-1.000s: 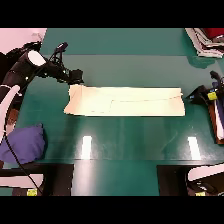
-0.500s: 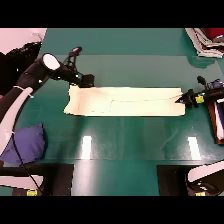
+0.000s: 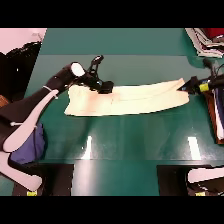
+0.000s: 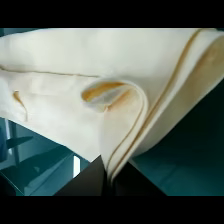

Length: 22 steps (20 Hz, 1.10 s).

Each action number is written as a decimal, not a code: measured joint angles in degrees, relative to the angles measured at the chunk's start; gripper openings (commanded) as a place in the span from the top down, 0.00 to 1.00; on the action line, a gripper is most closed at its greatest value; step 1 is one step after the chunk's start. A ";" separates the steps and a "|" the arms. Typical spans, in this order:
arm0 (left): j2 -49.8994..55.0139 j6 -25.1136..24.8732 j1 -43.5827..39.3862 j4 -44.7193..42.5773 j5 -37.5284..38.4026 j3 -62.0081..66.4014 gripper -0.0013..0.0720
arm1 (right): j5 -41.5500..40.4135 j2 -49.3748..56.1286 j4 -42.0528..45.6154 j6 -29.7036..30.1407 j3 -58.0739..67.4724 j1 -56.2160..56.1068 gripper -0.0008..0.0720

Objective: Fold the shirts.

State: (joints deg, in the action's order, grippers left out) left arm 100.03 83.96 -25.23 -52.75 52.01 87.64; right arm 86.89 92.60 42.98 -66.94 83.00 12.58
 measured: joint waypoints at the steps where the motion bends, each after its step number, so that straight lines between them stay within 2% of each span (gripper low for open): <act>1: 1.84 0.00 -0.94 0.37 -0.02 2.16 0.95 | 0.55 -1.46 -0.70 -0.98 1.68 -1.16 0.97; 7: 12.33 0.96 -6.12 1.20 1.57 13.90 0.95 | 1.81 -5.77 -2.47 -7.43 15.15 -12.74 0.97; 14: 15.87 1.44 -7.78 1.73 3.96 16.81 0.95 | 1.77 -1.84 -2.73 -10.78 30.67 -24.20 0.97; 18: 15.98 0.57 -6.56 0.92 7.43 17.94 0.95 | 0.70 -0.24 -2.84 -11.23 33.33 -27.63 0.97; 22: 15.41 0.17 -2.84 -2.10 14.97 21.75 0.95 | -1.22 0.22 -2.80 -10.93 31.78 -30.40 0.97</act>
State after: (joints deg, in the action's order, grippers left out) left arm 115.44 84.14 -28.08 -54.85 66.98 109.38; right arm 85.67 92.82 40.18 -77.87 114.78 -17.82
